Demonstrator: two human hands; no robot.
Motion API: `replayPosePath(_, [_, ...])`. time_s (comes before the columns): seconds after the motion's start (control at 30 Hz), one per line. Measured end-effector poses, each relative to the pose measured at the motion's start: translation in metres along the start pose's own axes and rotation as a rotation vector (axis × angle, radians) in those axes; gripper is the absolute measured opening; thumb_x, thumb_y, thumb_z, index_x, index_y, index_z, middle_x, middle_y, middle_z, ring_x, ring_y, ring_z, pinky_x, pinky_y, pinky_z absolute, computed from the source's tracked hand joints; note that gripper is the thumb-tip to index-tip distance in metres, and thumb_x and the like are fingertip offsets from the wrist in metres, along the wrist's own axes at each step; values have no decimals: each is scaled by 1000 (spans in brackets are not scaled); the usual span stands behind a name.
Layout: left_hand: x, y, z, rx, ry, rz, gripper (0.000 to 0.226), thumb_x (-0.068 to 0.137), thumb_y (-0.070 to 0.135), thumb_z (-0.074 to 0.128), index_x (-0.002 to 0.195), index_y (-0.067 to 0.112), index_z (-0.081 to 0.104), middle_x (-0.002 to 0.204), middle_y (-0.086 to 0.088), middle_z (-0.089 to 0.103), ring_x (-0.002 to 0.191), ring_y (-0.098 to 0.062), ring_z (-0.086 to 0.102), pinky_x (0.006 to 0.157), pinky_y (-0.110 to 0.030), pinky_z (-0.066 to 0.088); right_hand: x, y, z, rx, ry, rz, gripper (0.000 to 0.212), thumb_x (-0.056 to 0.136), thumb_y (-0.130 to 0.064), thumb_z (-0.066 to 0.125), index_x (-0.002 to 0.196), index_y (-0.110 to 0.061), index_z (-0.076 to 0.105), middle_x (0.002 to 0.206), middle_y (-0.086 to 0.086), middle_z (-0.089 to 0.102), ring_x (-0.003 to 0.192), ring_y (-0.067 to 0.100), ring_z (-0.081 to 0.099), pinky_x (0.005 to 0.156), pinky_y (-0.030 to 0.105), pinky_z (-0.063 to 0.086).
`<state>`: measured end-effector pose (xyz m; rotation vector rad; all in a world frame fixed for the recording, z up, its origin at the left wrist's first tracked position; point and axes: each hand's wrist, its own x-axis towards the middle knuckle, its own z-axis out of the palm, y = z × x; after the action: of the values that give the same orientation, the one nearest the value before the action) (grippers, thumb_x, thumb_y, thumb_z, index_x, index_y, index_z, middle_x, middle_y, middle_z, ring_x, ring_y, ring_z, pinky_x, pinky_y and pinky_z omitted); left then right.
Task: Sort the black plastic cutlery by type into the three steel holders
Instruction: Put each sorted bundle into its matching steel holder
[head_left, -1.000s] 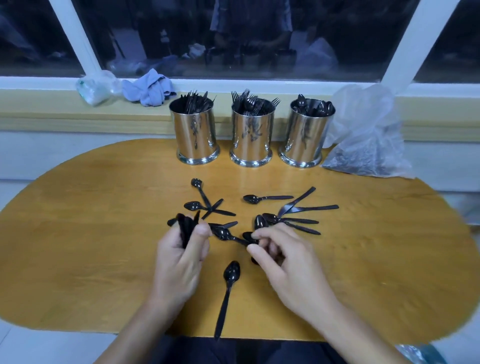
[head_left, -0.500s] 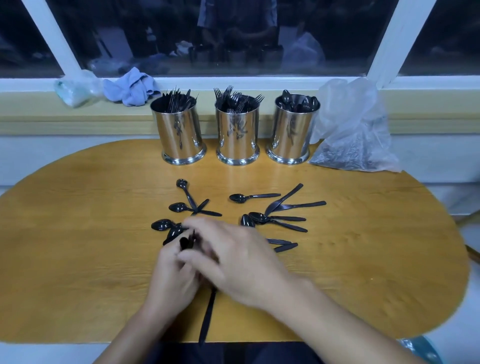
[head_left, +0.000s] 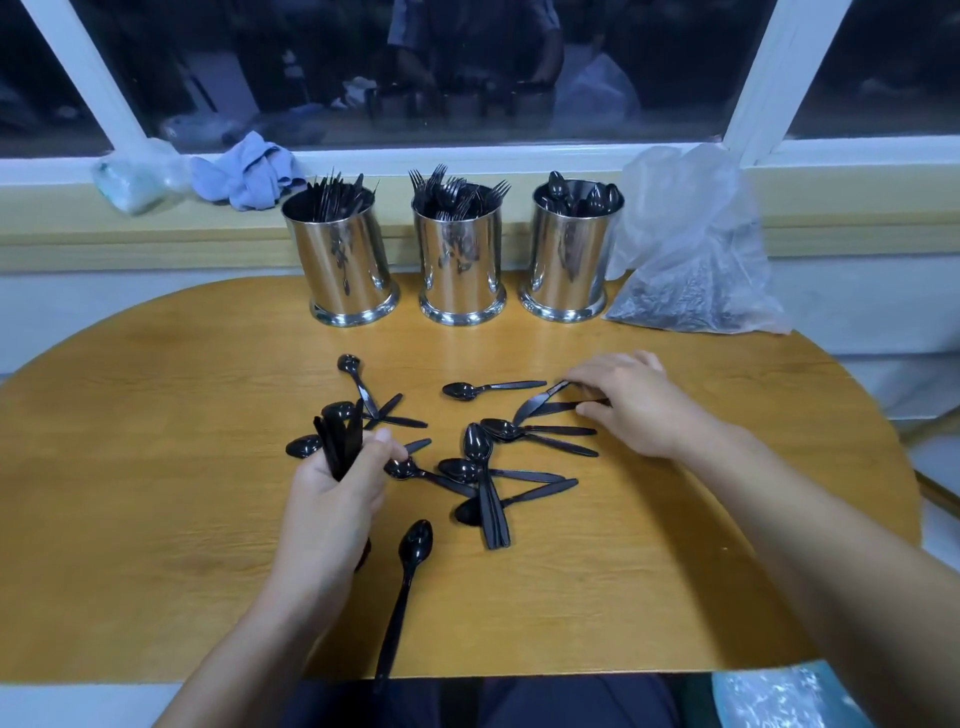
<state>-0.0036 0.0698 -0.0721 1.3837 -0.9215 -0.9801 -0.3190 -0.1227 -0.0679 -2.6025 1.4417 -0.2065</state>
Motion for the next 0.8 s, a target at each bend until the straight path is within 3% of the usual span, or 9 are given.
replayPosePath(0.2, [-2,0,0,-57,2,-53,39,105,48,67,101,10,77,72,-3,30,61,-19,25,62,-44,14,-18,3,8,3,94,28,31,105,-35,70,136,-34,73,128,-11,66,122,18,56,114,44,34])
replayPosePath(0.33, [-4,-2,0,-50,-2,-43,37,108,46,65,102,11,76,72,-4,32,60,-18,26,58,-40,17,-27,9,8,21,117,67,8,100,-28,75,108,-32,74,110,-9,63,108,23,60,100,46,45])
replayPosePath(0.4, [-5,-2,1,-34,-13,-39,36,110,45,64,102,12,76,73,-5,34,60,-18,29,57,-39,20,-32,11,9,45,132,89,11,100,-24,75,110,-30,74,104,-9,63,104,23,62,96,45,49])
replayPosePath(0.5, [-8,-1,0,-23,-27,-33,37,111,44,63,103,10,76,74,-6,35,60,-18,30,57,-38,22,-40,15,11,44,140,129,20,102,-23,73,121,-27,77,100,-11,59,99,20,59,96,44,46])
replayPosePath(0.63, [-9,-2,-6,-35,6,-36,37,111,43,63,103,9,76,73,-5,36,60,-17,30,56,-36,23,-54,20,18,-111,171,161,13,104,-26,69,114,-21,76,100,-4,60,101,29,63,95,46,47])
replayPosePath(0.8, [-10,-1,-8,-44,17,-41,35,111,42,64,102,10,76,73,-4,39,59,-16,32,57,-36,23,-67,16,34,-380,217,106,12,99,-12,71,111,-9,70,96,9,60,86,32,57,72,39,36])
